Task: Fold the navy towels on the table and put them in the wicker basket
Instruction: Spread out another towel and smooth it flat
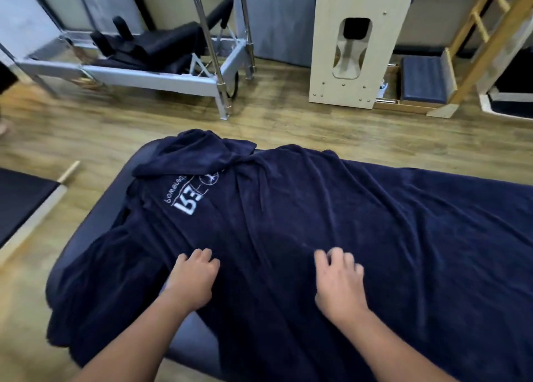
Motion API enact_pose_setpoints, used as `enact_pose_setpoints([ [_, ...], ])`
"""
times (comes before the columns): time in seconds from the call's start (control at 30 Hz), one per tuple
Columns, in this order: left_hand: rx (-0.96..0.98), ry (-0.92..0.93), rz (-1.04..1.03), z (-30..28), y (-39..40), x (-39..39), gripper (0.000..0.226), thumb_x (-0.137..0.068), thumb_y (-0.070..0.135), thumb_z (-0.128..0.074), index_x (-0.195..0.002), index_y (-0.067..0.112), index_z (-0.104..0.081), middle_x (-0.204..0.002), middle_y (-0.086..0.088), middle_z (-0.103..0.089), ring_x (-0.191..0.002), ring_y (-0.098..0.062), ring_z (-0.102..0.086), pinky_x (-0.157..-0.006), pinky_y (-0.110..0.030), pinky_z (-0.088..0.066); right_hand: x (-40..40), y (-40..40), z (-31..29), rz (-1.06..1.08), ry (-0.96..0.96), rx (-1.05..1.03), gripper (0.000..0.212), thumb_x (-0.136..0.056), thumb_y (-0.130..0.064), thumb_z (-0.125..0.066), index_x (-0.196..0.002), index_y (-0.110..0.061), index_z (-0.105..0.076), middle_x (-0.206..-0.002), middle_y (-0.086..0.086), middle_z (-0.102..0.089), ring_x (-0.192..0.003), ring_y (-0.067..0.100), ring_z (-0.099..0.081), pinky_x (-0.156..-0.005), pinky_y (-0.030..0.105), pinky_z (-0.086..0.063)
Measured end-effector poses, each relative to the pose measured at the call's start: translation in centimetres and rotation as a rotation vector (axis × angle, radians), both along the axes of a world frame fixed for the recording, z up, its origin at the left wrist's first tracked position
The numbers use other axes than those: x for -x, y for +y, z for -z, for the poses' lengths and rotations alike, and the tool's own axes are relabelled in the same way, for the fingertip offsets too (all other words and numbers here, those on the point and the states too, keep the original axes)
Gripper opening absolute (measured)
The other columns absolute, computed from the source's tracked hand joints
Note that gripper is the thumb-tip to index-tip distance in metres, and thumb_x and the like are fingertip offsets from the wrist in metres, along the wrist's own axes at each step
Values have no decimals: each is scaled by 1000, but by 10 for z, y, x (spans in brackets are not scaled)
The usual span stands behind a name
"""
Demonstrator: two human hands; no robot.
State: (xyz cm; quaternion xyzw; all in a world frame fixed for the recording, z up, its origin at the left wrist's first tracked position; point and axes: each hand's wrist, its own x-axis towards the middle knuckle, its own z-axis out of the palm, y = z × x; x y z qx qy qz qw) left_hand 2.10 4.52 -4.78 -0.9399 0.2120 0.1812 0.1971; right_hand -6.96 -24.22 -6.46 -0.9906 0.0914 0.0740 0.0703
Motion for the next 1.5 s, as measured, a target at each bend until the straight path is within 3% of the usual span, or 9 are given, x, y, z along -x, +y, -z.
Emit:
enact_pose_setpoints([
  [0.13,-168,69,63,6,28,-2,71,-89,20,-60,-153,18,-29,-160,-8,-22,-150,-28,-17,-124,-55,-6,36,48,6,-289,-54,-103,36,-55,-25,-78,-86,-24,-58,-84,1,-50,-74,26,-51,-60,41,-47],
  [0.3,-68,1,198,13,56,-15,37,-94,19,-50,-131,23,-53,-137,-2,-46,-131,-25,-40,-123,-50,-7,60,115,6,-477,209,-76,50,-67,-61,-77,-98,-24,-65,-93,2,-59,-82,25,-59,-71,44,-51],
  [0.43,38,-19,296,12,67,-33,30,-97,23,-42,-126,19,-51,-119,-1,-61,-115,-25,-57,-118,-49,-23,56,153,0,-258,341,-23,49,-93,-47,-58,-130,-16,-45,-123,10,-47,-113,34,-48,-93,50,-39],
  [0.6,84,45,394,-5,89,-40,18,-98,25,-44,-114,18,-51,-112,-5,-67,-103,-29,-63,-78,-40,-37,50,184,-8,-37,336,-2,39,-74,-13,-72,-109,-21,-57,-95,3,-59,-82,26,-65,-61,37,-45],
  [0.7,143,193,330,-18,104,-31,22,-99,29,-46,-113,14,-55,-114,-12,-66,-104,-36,-64,-79,-41,-47,54,193,-20,9,432,-119,34,-84,-4,-48,-113,-21,-51,-108,7,-59,-97,33,-63,-70,36,-43],
  [0.77,149,348,295,-26,114,-21,30,-93,38,-57,-108,12,-62,-114,-14,-67,-106,-36,-64,-82,-38,-49,60,196,-27,-23,531,-225,26,-75,-4,-43,-89,-23,-55,-94,8,-63,-90,36,-61,-65,36,-45],
  [0.93,184,832,-89,-25,139,1,42,-89,47,-64,-90,5,-61,-78,-11,-67,-59,-26,-67,-60,-40,-60,68,189,-25,44,740,-484,21,-85,-27,-46,-74,-22,-64,-76,5,-69,-65,27,-67,-61,37,-56],
  [1.17,364,391,146,-28,148,-9,17,-92,40,-56,-83,25,-54,-94,4,-63,-95,-23,-61,-81,-35,-50,68,198,-22,86,457,-365,18,-89,-23,-44,-86,-16,-60,-87,2,-66,-78,27,-64,-66,43,-54],
  [1.5,492,16,120,-55,148,-98,15,-92,22,-52,-102,13,-59,-110,-6,-53,-109,-31,-51,-89,-47,-50,14,234,-33,23,352,-360,16,-91,-31,-51,-93,-20,-62,-94,1,-67,-84,26,-64,-73,43,-57],
])
